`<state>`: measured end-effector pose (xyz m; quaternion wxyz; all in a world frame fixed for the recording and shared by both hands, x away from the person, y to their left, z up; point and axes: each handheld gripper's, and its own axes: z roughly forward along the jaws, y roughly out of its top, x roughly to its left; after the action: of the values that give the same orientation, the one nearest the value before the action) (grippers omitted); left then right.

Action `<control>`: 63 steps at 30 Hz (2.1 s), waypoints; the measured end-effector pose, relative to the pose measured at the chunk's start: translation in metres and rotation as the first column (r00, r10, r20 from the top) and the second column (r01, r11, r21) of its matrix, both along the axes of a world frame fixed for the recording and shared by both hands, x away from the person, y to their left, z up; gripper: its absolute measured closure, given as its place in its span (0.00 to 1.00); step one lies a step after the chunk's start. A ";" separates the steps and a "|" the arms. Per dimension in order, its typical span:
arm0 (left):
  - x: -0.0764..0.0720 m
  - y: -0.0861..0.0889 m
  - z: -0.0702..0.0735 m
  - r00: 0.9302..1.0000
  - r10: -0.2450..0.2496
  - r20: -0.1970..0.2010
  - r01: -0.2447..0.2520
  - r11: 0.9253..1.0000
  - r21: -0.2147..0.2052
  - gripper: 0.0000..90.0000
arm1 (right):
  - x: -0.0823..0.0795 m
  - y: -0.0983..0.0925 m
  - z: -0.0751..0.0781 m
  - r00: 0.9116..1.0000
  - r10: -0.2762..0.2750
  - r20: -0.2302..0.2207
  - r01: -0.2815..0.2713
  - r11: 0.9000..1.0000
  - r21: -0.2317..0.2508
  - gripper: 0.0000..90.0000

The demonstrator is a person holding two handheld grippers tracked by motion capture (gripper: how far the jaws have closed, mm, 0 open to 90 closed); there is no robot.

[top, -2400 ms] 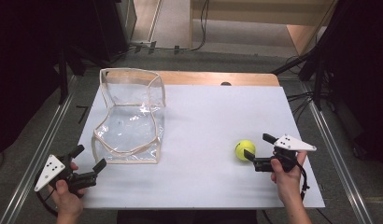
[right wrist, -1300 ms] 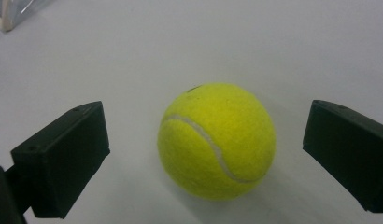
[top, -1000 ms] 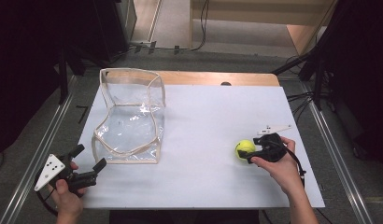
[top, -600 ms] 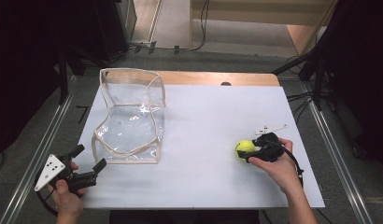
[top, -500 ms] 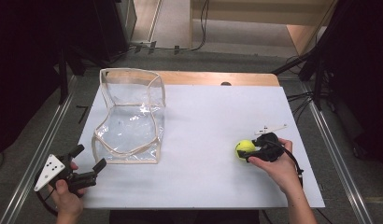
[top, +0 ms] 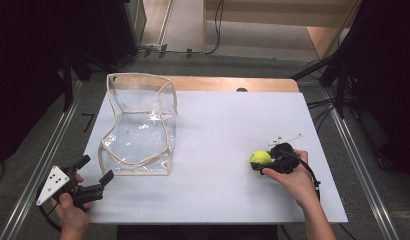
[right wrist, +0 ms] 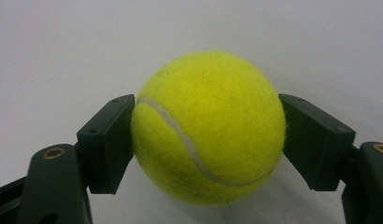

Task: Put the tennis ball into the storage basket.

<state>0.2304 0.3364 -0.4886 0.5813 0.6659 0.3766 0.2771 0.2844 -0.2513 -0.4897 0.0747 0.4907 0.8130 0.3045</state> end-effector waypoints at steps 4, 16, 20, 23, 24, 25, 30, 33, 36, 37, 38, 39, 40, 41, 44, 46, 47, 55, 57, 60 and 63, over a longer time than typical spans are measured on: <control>0.000 0.000 0.000 1.000 -0.010 0.005 0.010 1.000 0.006 0.00 | 0.000 0.000 -0.001 1.000 0.001 0.002 -0.001 1.000 0.003 0.24; -0.001 -0.001 0.000 1.000 -0.029 0.005 0.029 1.000 0.003 0.00 | 0.000 0.000 -0.001 1.000 0.002 0.007 -0.002 1.000 0.004 0.25; -0.001 -0.001 0.000 1.000 -0.029 0.005 0.029 1.000 0.005 0.00 | 0.000 0.001 -0.001 1.000 0.002 0.011 -0.002 1.000 0.004 0.25; -0.001 -0.001 0.000 1.000 -0.028 0.005 0.028 1.000 0.007 0.00 | 0.000 0.001 -0.001 1.000 -0.003 0.007 0.003 1.000 0.007 0.25; -0.001 -0.002 0.000 1.000 -0.027 0.006 0.027 1.000 0.005 0.00 | 0.000 0.001 -0.001 1.000 -0.002 0.008 0.002 1.000 0.006 0.25; -0.001 -0.002 0.000 1.000 -0.027 0.006 0.027 1.000 0.006 0.00 | 0.000 0.001 -0.002 1.000 -0.005 0.007 0.005 1.000 0.006 0.25; -0.001 -0.001 0.000 1.000 -0.026 0.004 0.026 1.000 0.005 0.00 | 0.001 0.003 -0.003 1.000 -0.014 0.014 0.014 1.000 0.008 0.24; -0.001 -0.001 0.000 1.000 -0.027 0.004 0.027 1.000 0.005 0.00 | 0.001 0.005 -0.004 1.000 -0.012 0.002 0.012 1.000 0.010 0.24; -0.001 -0.001 0.000 1.000 -0.027 0.005 0.026 1.000 0.005 0.00 | 0.002 0.007 -0.005 1.000 -0.009 0.011 0.009 1.000 0.003 0.24; -0.001 -0.001 0.000 1.000 -0.027 0.005 0.026 1.000 0.004 0.00 | 0.002 0.008 -0.005 1.000 -0.008 0.012 0.008 1.000 0.000 0.24; -0.001 -0.001 0.000 1.000 -0.027 0.005 0.027 1.000 0.004 0.00 | 0.002 0.008 -0.005 1.000 -0.008 0.012 0.008 1.000 -0.002 0.24; -0.001 -0.001 0.000 1.000 -0.027 0.005 0.027 1.000 0.005 0.00 | 0.002 0.008 -0.005 1.000 -0.009 0.010 0.009 1.000 -0.001 0.24; -0.001 -0.001 0.000 1.000 -0.027 0.005 0.027 1.000 0.005 0.00 | 0.002 0.008 -0.005 1.000 -0.009 0.011 0.009 1.000 0.002 0.24; -0.001 -0.001 0.000 1.000 -0.027 0.005 0.027 1.000 0.004 0.00 | 0.002 0.008 -0.005 1.000 -0.009 0.011 0.009 1.000 0.003 0.24; -0.001 -0.001 0.000 1.000 -0.027 0.004 0.027 1.000 0.005 0.00 | 0.003 0.008 -0.007 1.000 -0.017 0.006 0.017 1.000 0.006 0.19; -0.001 -0.001 0.000 1.000 -0.027 0.004 0.026 1.000 0.004 0.00 | 0.003 0.009 -0.008 1.000 -0.021 0.001 0.021 1.000 -0.004 0.16; -0.001 -0.001 0.000 1.000 -0.026 0.004 0.026 1.000 0.004 0.00 | 0.004 0.010 -0.009 1.000 -0.024 -0.001 0.024 1.000 -0.009 0.14; -0.001 -0.001 0.000 1.000 -0.028 0.006 0.028 1.000 0.004 0.00 | 0.004 0.010 -0.009 1.000 -0.024 0.018 0.024 0.999 0.027 0.25; -0.001 -0.001 0.000 1.000 -0.027 0.006 0.027 1.000 0.004 0.00 | 0.004 0.010 -0.009 1.000 -0.024 0.018 0.023 0.999 0.033 0.25; -0.001 -0.001 0.000 1.000 -0.027 0.007 0.027 1.000 0.002 0.00 | 0.003 0.010 -0.009 0.999 -0.027 0.021 0.026 0.999 0.033 0.25; -0.001 -0.001 0.000 1.000 -0.027 0.006 0.027 1.000 0.005 0.00 | 0.003 0.010 -0.008 0.999 -0.028 0.033 0.027 0.999 0.018 0.25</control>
<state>0.2289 0.3357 -0.4886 0.5846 0.6714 0.3653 0.2721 0.2874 -0.2415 -0.4981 0.0879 0.4974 0.8021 0.3186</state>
